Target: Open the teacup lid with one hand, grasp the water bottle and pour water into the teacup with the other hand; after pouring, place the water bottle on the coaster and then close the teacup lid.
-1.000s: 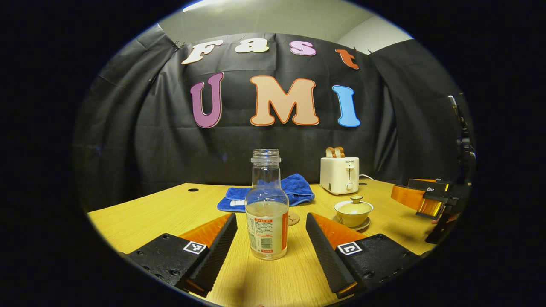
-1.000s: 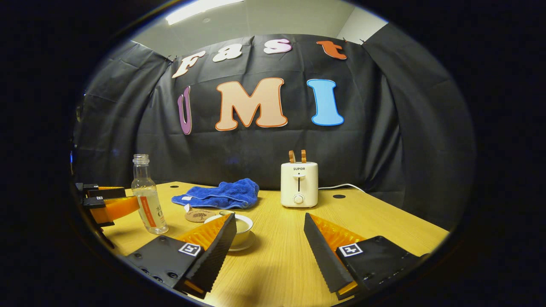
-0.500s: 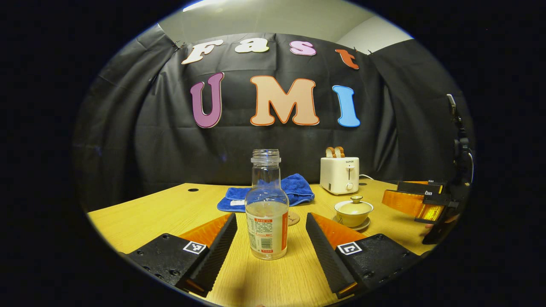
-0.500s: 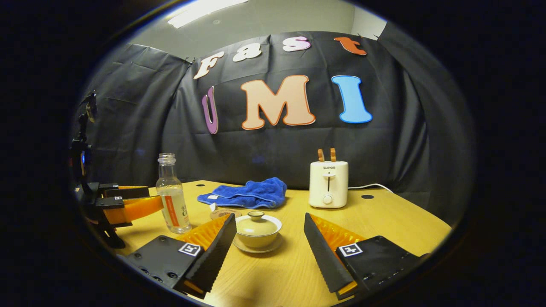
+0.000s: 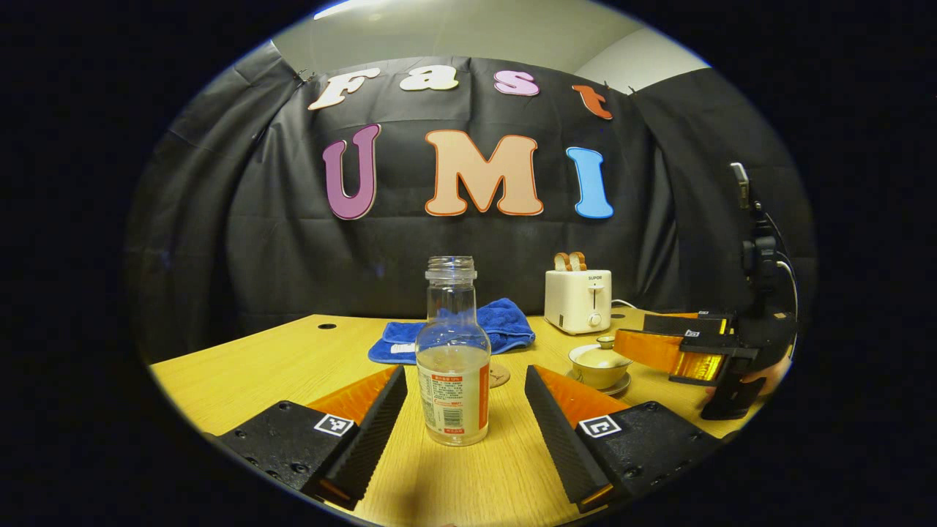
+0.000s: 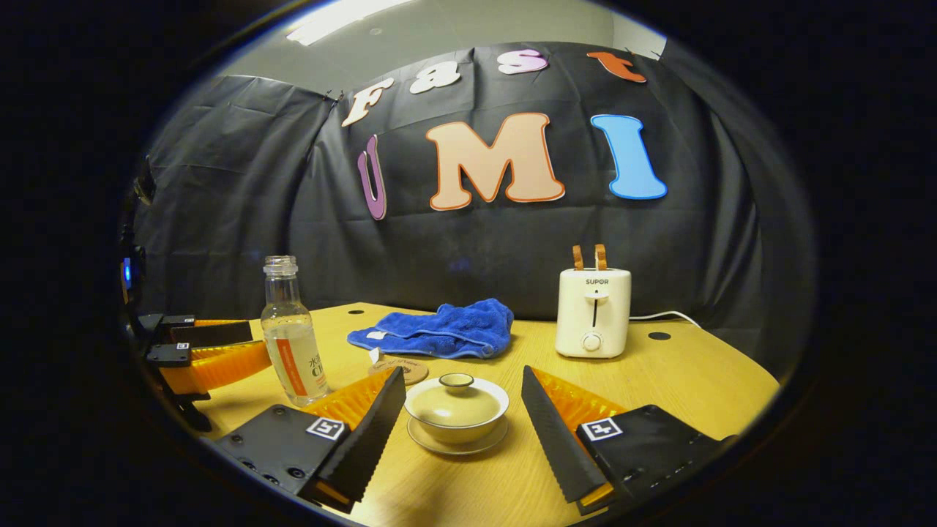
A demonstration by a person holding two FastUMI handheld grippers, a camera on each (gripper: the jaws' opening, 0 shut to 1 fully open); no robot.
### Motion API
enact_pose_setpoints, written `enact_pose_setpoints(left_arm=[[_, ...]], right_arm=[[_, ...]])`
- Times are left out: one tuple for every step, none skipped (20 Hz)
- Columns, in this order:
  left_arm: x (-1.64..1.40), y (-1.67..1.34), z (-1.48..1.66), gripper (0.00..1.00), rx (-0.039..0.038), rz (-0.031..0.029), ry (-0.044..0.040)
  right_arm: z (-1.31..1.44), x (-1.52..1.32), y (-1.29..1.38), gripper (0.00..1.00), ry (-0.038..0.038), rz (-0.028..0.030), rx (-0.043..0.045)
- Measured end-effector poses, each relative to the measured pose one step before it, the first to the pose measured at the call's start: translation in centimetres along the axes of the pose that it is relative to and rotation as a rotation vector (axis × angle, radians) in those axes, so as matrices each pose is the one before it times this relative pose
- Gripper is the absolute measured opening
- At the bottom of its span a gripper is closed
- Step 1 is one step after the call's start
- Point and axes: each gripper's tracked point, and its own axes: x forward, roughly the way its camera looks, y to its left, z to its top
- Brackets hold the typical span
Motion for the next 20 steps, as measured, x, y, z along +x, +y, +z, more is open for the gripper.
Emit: enact_pose_setpoints(left_arm=[[0.045,-0.014,-0.008,0.95,0.00021,-0.00013,0.00077],[0.012,-0.014,-0.016,0.95,-0.00014,0.00002,-0.00026],[-0.091,0.012,-0.023,0.95,0.00016,0.00000,-0.00024],[-0.009,-0.004,-0.005,0.95,-0.00005,0.00003,0.00056],[-0.003,-0.013,-0.043,0.95,-0.00005,-0.00008,-0.00044],[0.000,-0.001,0.012,0.95,-0.00012,0.00000,0.00038],[0.056,0.007,-0.015,0.95,-0.00016,0.00004,0.00054],[-0.013,0.015,0.049,0.95,-0.00005,-0.00027,-0.00046],[-0.026,0.037,-0.026,0.95,-0.00031,0.00007,0.00052],[0.008,-0.034,-0.015,0.95,-0.00037,0.00002,0.00037],[-0.013,-0.033,0.003,0.95,0.00051,0.00002,-0.00093],[0.011,-0.018,0.019,0.95,0.00003,0.00009,0.00061],[0.083,0.023,-0.055,0.95,-0.00021,-0.00011,-0.00077],[-0.038,-0.013,0.018,0.95,0.00042,0.00021,0.00049],[-0.054,0.013,-0.012,0.95,-0.00047,0.00022,0.00012],[0.044,-0.004,0.066,0.95,0.00050,0.00007,0.00004],[0.002,-0.026,-0.083,0.95,-0.00032,0.00030,0.00060],[-0.014,-0.041,0.048,0.95,-0.00009,0.00008,0.00026],[0.089,0.059,-0.104,0.95,0.00050,0.00014,0.00429],[0.012,-0.023,0.059,0.95,0.00013,0.00072,-0.00032]], right_arm=[[-0.268,0.513,0.028,0.96,0.01677,0.00484,-0.00062],[-0.068,0.369,0.077,0.96,0.01246,0.00269,0.00036],[-0.108,0.412,0.158,0.95,0.00926,0.00270,-0.00075],[-0.131,0.471,0.080,0.96,0.00944,0.00412,-0.00028],[-0.211,0.350,0.105,0.96,0.01071,0.00410,0.00135],[-0.166,0.326,-0.048,0.95,0.01202,0.00002,0.00041],[-0.192,0.625,-0.064,0.95,0.00925,-0.00105,-0.00254],[0.108,0.182,-0.074,0.81,-0.00032,-0.00524,-0.00378],[-0.086,0.130,0.180,0.68,0.00522,0.00156,-0.00065],[0.030,0.189,0.071,0.54,0.00648,0.00369,0.00128],[-0.130,0.258,0.049,0.53,0.00401,0.00400,0.00248],[-0.205,-0.028,-0.023,0.52,0.00297,0.00112,0.00588],[-0.030,0.266,0.288,0.52,0.00151,0.00994,-0.00308],[0.481,-0.405,-0.238,0.45,-0.00251,-0.00710,-0.00542],[-0.446,0.448,0.095,0.38,0.00079,-0.00431,-0.00427],[0.046,0.042,-0.036,0.35,-0.00048,0.00087,-0.00109],[0.006,-0.211,0.079,0.33,0.00164,-0.00244,-0.00092],[0.039,0.020,0.045,0.34,0.00019,-0.00257,-0.00292],[-0.027,0.009,-0.083,0.34,-0.00098,-0.00184,-0.00649],[0.060,0.042,-0.116,0.33,-0.00281,-0.00808,0.00083]])
